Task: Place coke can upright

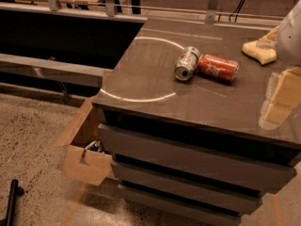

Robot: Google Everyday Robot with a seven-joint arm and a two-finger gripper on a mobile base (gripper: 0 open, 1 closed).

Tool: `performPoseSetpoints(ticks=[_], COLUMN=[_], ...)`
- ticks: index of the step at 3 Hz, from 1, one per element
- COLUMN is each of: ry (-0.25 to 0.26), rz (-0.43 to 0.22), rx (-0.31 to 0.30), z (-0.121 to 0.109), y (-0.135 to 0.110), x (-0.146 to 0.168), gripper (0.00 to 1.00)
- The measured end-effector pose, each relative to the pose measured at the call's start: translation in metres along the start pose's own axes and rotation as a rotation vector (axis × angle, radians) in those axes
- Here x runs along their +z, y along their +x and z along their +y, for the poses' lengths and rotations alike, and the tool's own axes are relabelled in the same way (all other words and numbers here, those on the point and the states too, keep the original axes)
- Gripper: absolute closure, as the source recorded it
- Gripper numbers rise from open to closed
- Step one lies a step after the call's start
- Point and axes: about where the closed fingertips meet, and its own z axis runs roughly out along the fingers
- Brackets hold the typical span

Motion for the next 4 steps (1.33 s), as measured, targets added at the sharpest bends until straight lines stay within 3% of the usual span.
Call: performPoseSetpoints(ticks=[2, 3, 4], ry=[0.002, -0.004, -0.009], rz=[-0.012, -0.041, -0.076], rx=[0.018, 0.067, 0.121], z=[-0.005, -0.027, -0.064], y=[0.0, -0.001, -0.002], x=[-0.002, 0.001, 0.007], gripper=[0.0, 0.0, 0.0])
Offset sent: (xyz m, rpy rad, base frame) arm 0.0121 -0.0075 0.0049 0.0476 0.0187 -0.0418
